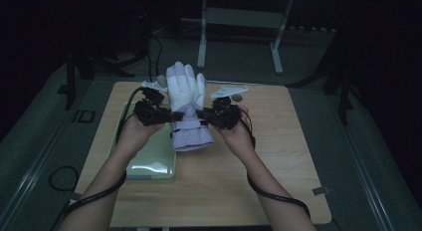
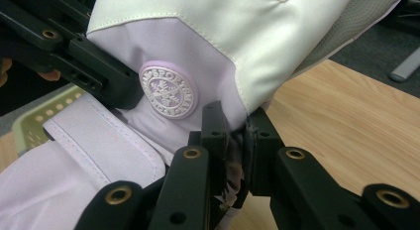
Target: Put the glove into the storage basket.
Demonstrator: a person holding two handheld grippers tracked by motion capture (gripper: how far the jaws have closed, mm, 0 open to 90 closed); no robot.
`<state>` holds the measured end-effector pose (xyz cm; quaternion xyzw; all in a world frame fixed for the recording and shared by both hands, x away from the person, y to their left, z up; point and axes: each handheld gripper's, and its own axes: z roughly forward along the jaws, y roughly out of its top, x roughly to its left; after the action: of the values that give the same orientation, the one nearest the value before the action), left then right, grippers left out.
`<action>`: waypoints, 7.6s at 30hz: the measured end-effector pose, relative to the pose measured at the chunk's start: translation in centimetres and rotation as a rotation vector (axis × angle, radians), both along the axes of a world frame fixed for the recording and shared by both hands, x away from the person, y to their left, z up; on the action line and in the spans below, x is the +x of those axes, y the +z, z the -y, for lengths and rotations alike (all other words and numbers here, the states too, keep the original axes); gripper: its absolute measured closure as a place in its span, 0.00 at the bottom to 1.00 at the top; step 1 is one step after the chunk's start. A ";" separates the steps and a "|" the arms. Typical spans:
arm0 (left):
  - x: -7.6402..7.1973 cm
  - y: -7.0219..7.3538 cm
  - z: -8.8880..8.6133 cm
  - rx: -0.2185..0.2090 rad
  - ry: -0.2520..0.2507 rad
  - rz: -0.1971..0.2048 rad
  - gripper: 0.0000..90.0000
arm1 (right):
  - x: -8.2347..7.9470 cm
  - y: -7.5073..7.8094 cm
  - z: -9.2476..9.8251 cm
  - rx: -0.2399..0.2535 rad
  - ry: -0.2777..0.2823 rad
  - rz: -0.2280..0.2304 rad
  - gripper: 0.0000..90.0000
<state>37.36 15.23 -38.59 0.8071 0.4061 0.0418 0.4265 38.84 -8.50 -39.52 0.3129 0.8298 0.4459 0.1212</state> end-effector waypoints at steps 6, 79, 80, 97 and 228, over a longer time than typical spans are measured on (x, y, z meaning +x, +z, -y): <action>-0.6 -0.4 -3.3 -0.010 0.013 -0.006 0.86 | -0.3 -0.2 -2.8 -0.003 0.011 -0.006 0.91; -3.7 -10.8 -11.2 0.069 0.236 0.121 0.08 | -1.5 -8.2 -13.6 -0.134 0.073 -0.224 0.21; -3.8 -10.6 -11.2 0.056 0.233 0.133 0.08 | -1.6 -8.1 -13.4 -0.118 0.086 -0.220 0.21; -5.7 -8.3 -9.3 -0.022 0.203 0.168 0.08 | -2.0 -6.9 -10.6 -0.056 0.217 -0.042 0.15; -12.5 -18.1 18.6 -0.094 -0.490 0.156 0.02 | -7.9 -16.6 19.5 -0.116 -0.115 0.070 0.15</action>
<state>24.88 -3.37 -56.73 0.8550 0.1658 -0.0196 0.4911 30.95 -27.96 -56.11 0.3366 0.8303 0.4000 0.1935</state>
